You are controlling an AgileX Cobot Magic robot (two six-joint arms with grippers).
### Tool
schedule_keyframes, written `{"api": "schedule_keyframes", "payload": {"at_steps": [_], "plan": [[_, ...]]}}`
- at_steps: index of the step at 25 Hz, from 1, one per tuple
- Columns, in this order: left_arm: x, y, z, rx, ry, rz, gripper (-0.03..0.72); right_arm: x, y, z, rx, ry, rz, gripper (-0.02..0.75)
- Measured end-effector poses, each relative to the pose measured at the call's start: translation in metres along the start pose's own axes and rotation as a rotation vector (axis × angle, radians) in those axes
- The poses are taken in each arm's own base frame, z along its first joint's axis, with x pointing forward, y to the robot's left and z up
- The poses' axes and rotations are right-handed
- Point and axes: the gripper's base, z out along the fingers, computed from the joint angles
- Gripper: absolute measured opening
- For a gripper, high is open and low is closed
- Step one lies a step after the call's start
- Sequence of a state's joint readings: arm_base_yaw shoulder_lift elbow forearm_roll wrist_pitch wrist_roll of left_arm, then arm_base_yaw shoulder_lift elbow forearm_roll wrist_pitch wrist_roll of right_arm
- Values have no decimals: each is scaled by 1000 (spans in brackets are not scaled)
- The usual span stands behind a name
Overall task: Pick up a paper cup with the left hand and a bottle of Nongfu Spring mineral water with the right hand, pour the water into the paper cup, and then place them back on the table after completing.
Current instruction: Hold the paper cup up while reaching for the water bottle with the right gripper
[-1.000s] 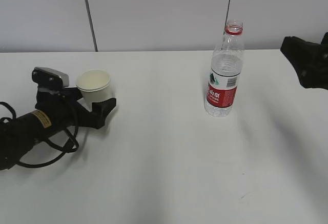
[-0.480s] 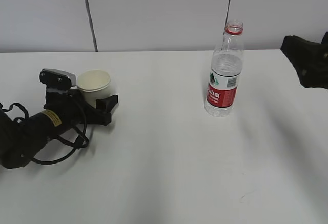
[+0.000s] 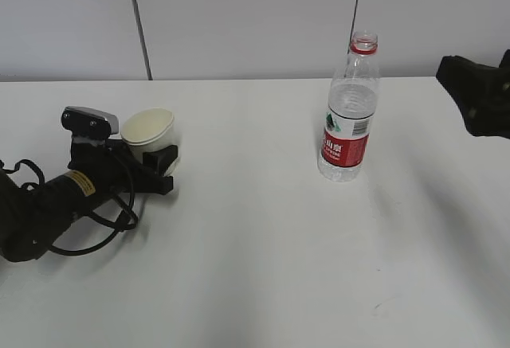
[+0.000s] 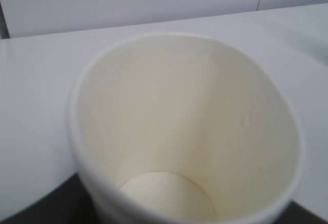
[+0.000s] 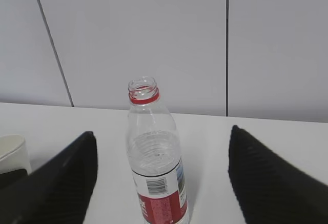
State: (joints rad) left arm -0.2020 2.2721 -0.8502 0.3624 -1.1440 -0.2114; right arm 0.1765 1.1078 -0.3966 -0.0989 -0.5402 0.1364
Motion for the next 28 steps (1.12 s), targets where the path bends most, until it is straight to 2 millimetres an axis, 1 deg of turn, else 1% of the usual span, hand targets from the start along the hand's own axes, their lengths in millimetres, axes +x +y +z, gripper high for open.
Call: {"api": "schedule_keyframes", "payload": {"at_steps": [5, 12, 17, 22, 28], "plan": [[0, 0, 0, 0, 0, 0, 382, 9, -1, 7, -1, 39, -1, 586], [0, 0, 0, 0, -1, 0, 382, 25, -1, 25, -13, 26, 8, 588], [0, 0, 0, 0, -1, 0, 381, 43, -3, 42, -14, 83, 12, 600], [0, 0, 0, 0, -1, 0, 381, 59, -3, 59, -24, 67, 21, 636], [0, 0, 0, 0, -1, 0, 380, 85, -6, 85, -25, 112, 30, 642]]}}
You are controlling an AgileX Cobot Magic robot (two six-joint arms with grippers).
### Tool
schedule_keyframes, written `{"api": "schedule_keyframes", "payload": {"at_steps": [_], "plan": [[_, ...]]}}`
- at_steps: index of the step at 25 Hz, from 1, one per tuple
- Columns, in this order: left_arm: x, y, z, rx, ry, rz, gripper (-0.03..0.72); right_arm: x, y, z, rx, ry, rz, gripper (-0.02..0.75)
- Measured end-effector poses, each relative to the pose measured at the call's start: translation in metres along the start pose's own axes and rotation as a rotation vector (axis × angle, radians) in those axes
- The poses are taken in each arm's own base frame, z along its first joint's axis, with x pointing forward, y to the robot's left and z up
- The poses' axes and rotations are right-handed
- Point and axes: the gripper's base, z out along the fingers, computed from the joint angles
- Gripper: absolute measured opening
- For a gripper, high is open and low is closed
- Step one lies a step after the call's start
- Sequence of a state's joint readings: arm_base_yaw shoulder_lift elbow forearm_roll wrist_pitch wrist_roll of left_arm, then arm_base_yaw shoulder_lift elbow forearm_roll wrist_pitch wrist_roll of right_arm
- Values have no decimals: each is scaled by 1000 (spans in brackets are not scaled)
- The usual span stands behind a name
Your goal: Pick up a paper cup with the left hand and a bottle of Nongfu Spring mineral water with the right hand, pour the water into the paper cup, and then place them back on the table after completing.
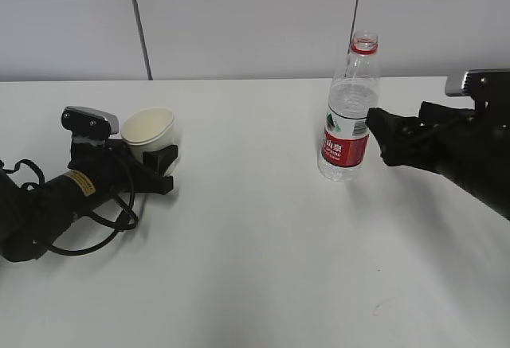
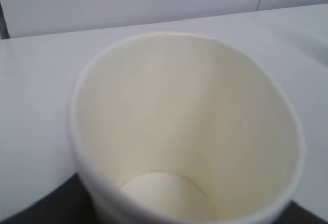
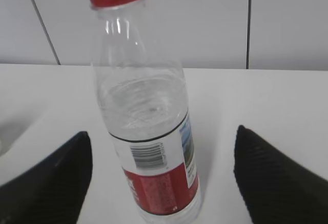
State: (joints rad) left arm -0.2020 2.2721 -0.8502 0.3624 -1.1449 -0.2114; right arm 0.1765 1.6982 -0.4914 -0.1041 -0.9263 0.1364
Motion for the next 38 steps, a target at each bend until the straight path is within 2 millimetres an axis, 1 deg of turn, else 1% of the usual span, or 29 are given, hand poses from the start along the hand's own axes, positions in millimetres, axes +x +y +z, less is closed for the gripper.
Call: {"api": "schedule_keyframes", "payload": {"at_steps": [6, 9, 18, 23, 32, 38], "plan": [[0, 0, 0, 1, -1, 0, 380, 13, -3, 29, 0, 21, 3, 642], [0, 0, 0, 1, -1, 0, 380, 18, -3, 39, -10, 30, -4, 642], [0, -2, 0, 17, 2, 7, 379, 21, -2, 60, -48, 18, -29, 642], [0, -2, 0, 17, 2, 7, 379, 21, -3, 77, -60, 1, -38, 642], [0, -2, 0, 17, 1, 8, 378, 35, -6, 106, -62, 3, -36, 642], [0, -2, 0, 18, 1, 8, 378, 39, -7, 114, -62, 3, -36, 642]]}}
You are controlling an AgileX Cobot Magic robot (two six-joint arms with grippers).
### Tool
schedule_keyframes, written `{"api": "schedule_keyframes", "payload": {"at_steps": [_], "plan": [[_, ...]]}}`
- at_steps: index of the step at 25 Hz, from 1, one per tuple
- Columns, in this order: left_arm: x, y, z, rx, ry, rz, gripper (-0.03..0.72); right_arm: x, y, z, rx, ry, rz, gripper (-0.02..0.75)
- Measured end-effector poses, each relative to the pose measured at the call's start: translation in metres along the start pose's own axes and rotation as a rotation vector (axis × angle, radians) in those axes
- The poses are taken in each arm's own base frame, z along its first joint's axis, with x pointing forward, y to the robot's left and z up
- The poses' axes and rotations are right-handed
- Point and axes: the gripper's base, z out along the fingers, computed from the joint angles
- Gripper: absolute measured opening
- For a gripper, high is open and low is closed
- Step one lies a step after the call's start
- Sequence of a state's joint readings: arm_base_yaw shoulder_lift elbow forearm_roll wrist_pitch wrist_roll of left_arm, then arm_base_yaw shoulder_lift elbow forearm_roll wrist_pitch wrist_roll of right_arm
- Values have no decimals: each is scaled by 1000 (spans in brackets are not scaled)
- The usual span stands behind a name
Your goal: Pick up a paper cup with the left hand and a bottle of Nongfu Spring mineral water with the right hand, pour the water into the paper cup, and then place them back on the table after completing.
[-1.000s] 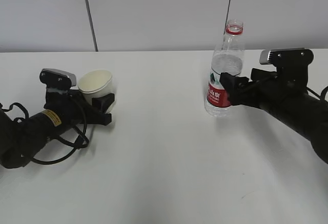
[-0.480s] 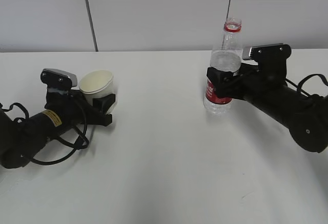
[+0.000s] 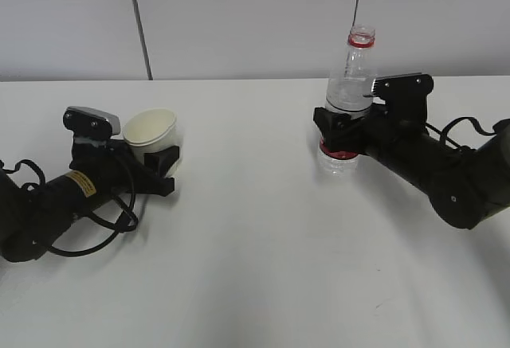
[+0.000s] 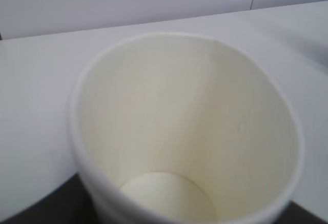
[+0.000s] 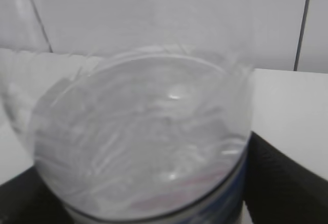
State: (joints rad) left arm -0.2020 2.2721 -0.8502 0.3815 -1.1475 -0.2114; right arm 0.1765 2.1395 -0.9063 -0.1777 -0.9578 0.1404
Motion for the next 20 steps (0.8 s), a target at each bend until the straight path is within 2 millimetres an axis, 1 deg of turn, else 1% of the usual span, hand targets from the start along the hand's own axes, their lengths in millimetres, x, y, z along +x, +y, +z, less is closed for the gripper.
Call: {"api": "schedule_keyframes", "payload": {"at_steps": [3, 9, 12, 16, 20], "plan": [[0, 0, 0, 2, 0, 1, 378, 0, 0, 0, 0, -1, 0, 628], [1, -4, 0, 42, 8, 19, 375, 0, 0, 0, 0, -2, 0, 515], [1, -6, 0, 63, 11, 29, 375, 4, 0, 1, -1, -24, 5, 470], [2, -8, 0, 88, 15, 40, 375, 11, -1, 4, -8, -78, 13, 439], [2, -10, -1, 114, 19, 51, 375, 13, 1, 4, -31, -69, -2, 431]]}}
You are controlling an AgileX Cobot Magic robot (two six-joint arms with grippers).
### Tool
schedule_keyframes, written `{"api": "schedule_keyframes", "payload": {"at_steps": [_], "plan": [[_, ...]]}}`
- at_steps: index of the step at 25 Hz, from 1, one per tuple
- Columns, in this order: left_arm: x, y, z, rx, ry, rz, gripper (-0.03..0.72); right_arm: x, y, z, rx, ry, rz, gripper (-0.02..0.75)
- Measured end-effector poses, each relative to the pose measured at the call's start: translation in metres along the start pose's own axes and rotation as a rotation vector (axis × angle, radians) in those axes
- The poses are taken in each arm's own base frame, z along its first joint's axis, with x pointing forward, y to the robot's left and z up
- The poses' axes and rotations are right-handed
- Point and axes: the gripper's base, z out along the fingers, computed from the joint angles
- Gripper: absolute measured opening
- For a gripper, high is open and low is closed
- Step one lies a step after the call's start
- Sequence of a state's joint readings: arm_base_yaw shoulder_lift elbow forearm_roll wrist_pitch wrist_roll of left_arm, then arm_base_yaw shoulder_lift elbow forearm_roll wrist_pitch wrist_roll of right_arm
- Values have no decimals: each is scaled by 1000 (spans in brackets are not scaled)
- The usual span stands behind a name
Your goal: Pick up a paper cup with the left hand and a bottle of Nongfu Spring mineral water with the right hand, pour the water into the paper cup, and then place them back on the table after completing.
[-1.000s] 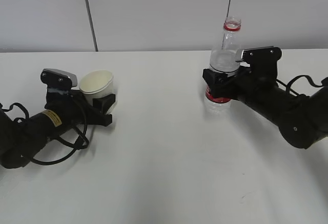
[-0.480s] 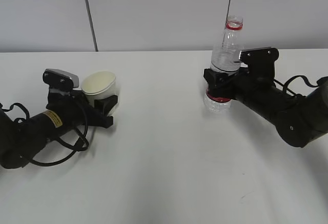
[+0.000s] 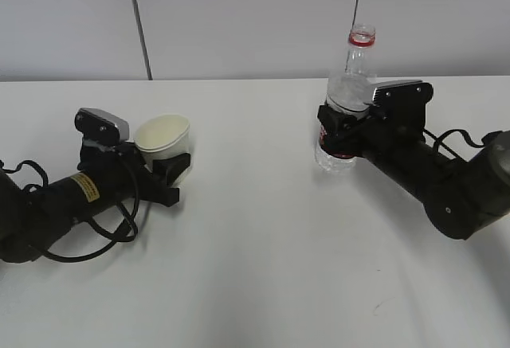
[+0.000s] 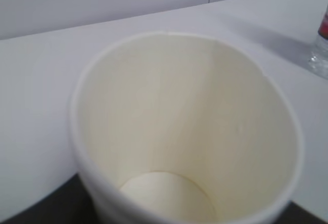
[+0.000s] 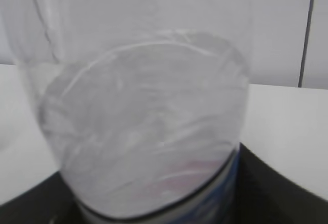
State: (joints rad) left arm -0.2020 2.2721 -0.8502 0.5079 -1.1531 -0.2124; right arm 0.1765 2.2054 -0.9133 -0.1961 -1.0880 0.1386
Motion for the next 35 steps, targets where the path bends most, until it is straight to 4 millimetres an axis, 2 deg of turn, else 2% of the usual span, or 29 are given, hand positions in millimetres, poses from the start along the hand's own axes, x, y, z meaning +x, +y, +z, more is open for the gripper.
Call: {"api": "schedule_keyframes", "payload": {"at_steps": [11, 24, 28, 35], "plan": [[2, -10, 0, 98, 18, -13, 375, -15, 4, -2, -29, 85, -84, 428], [2, -17, 1, 151, 27, -9, 375, -19, 8, -3, -72, 113, -129, 428], [2, -30, 5, 194, 37, 4, 375, -24, 10, -6, -98, 138, -161, 428], [-12, -59, 10, 273, 22, 12, 375, -34, 14, -9, -131, 125, -207, 428]]}}
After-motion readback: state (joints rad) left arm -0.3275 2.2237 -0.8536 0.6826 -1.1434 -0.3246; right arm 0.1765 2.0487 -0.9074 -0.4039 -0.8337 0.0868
